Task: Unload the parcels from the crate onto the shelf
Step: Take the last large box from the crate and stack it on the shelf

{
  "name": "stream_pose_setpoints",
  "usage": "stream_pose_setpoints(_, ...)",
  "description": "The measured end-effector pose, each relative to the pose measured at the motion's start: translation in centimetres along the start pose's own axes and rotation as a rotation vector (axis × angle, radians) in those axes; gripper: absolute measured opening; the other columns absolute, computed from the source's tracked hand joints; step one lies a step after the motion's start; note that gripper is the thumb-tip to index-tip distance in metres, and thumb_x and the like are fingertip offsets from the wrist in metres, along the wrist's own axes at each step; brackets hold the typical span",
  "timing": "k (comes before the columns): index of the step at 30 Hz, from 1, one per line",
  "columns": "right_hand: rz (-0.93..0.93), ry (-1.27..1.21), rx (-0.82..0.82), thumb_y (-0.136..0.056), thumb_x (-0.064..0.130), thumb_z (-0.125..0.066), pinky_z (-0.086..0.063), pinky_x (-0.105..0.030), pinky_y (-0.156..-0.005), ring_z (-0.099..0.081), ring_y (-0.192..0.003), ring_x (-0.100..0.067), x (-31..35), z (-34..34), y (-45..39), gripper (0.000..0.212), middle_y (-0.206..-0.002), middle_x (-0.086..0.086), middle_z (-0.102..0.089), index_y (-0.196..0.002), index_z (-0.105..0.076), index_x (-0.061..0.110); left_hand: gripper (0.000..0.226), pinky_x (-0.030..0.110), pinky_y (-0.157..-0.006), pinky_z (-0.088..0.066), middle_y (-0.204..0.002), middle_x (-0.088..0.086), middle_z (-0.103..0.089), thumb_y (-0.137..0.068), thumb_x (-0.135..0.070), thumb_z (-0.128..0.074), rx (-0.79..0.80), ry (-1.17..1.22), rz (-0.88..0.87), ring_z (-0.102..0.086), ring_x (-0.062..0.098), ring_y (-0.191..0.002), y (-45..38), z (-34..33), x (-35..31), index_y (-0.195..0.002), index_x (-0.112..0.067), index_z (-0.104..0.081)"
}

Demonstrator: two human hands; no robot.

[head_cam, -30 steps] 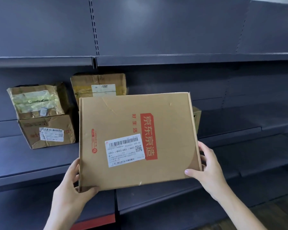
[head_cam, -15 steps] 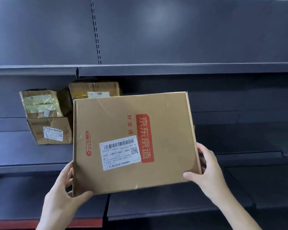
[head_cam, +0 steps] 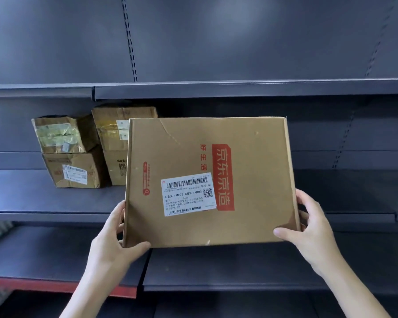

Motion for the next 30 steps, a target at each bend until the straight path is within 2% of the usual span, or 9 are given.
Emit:
stream_pose_setpoints(4, -0.005, 0.004, -0.007, -0.061, -0.006, -0.077, -0.046, -0.034, -0.085, -0.049, -0.111, -0.01, 0.2, -0.1, -1.0, 0.088, -0.117, 0.025, -0.044, -0.116, -0.043, 0.053, 0.1, 0.022, -0.073, -0.044, -0.097, -0.037, -0.048, -0.06, 0.001, -0.083, 0.005, 0.015, -0.013, -0.054, -0.001, -0.09, -1.3, -0.2, -0.1, -0.127, -0.055, -0.035)
stream_pose_setpoints(9, -0.009, 0.055, -0.008, -0.062, -0.002, -0.078, -0.045, -0.04, -0.091, -0.044, -0.118, -0.013, 0.6, -1.0, -2.2, 0.089, -0.124, 0.016, -0.043, -0.132, -0.04, 0.036, 0.099, 0.028, -0.079, -0.045, -0.096, -0.032, -0.049, -0.06, 0.0, -0.083, 0.023, 0.047, 0.006, -0.053, 0.004, -0.094, -3.3, 0.1, 0.6, -0.134, -0.047, -0.038)
stream_pose_setpoints(13, -0.019, 0.06, -0.004, -0.062, -0.003, -0.078, -0.046, -0.04, -0.092, -0.046, -0.116, -0.015, 1.1, -1.2, -3.4, 0.089, -0.124, 0.014, -0.043, -0.135, -0.04, 0.029, 0.099, 0.029, -0.083, -0.042, -0.106, -0.025, -0.05, -0.061, -0.001, -0.084, 0.043, 0.075, 0.005, -0.047, 0.006, -0.106, -4.6, -0.4, 0.9, -0.137, -0.044, -0.037)
stream_pose_setpoints(17, -0.038, 0.082, -0.001, -0.06, -0.001, -0.08, -0.045, -0.038, -0.093, -0.045, -0.114, -0.011, 2.0, -0.6, -5.9, 0.091, -0.128, 0.011, -0.044, -0.137, -0.04, 0.026, 0.098, 0.032, -0.088, -0.039, -0.118, -0.016, -0.047, -0.061, -0.004, -0.084, 0.079, 0.09, -0.008, -0.044, 0.006, -0.109, -7.1, -1.4, -0.3, -0.14, -0.038, -0.036)
stream_pose_setpoints(19, -0.051, 0.071, 0.001, -0.06, 0.0, -0.08, -0.043, -0.037, -0.093, -0.046, -0.117, -0.015, 2.5, -0.3, -7.2, 0.091, -0.129, 0.008, -0.046, -0.137, -0.041, 0.025, 0.098, 0.031, -0.087, -0.041, -0.119, -0.014, -0.046, -0.063, -0.004, -0.083, 0.106, 0.106, -0.005, -0.045, 0.008, -0.11, -8.6, -1.9, -1.0, -0.142, -0.035, -0.034)
stream_pose_setpoints(23, -0.08, 0.026, 0.02, -0.06, 0.001, -0.08, -0.044, -0.035, -0.093, -0.052, -0.115, -0.02, 3.2, 0.0, -9.4, 0.087, -0.127, 0.002, -0.054, -0.136, -0.043, 0.022, 0.093, 0.021, -0.078, -0.043, -0.125, -0.01, -0.047, -0.066, -0.005, -0.081, 0.131, 0.172, -0.015, -0.047, 0.011, -0.112, -11.0, -2.2, -1.9, -0.142, -0.032, -0.035)
stream_pose_setpoints(26, -0.093, -0.001, 0.026, -0.061, 0.0, -0.08, -0.046, -0.03, -0.086, -0.057, -0.109, -0.02, 3.5, 0.2, -10.6, 0.085, -0.123, 0.0, -0.058, -0.135, -0.044, 0.018, 0.087, 0.017, -0.072, -0.044, -0.124, -0.009, -0.05, -0.07, -0.003, -0.078, 0.148, 0.214, -0.018, -0.051, 0.011, -0.109, -12.6, -2.6, -2.4, -0.141, -0.03, -0.037)
stream_pose_setpoints(30, -0.106, -0.09, 0.002, -0.065, 0.003, -0.078, -0.046, -0.036, -0.091, -0.06, -0.105, -0.022, 3.6, 0.3, -12.2, 0.078, -0.119, -0.002, -0.06, -0.134, -0.045, 0.015, 0.075, 0.024, -0.074, -0.048, -0.118, -0.008, -0.055, -0.074, -0.009, -0.075, 0.179, 0.286, -0.016, -0.056, 0.005, -0.101, -14.8, -3.2, -3.4, -0.138, -0.031, -0.041)
Point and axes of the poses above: each hand's wrist, its own y-axis away from the middle knuckle, its own z-axis out of the back of the hand, x = y × z, the point moved 8 cm from there along -y, towards the middle knuckle
